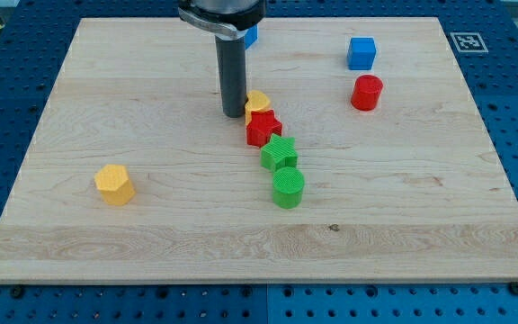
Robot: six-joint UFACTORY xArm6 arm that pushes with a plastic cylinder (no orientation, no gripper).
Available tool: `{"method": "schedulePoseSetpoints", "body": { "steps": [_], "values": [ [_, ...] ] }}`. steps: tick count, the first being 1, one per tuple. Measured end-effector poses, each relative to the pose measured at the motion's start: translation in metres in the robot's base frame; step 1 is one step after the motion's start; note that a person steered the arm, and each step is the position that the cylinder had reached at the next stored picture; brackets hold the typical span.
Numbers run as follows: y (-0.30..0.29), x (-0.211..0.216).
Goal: Push the yellow hexagon left to the yellow heart
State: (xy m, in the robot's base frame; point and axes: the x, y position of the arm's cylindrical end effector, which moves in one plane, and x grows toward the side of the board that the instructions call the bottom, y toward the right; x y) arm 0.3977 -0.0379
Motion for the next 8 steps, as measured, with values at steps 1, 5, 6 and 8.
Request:
{"method": "schedulePoseSetpoints", "body": {
  "steps": [1, 5, 6, 8],
  "values": [
    [-0.032, 0.000],
    [-0.052, 0.052],
    [-0.054, 0.057],
    [-0.071, 0.097]
  ]
}}
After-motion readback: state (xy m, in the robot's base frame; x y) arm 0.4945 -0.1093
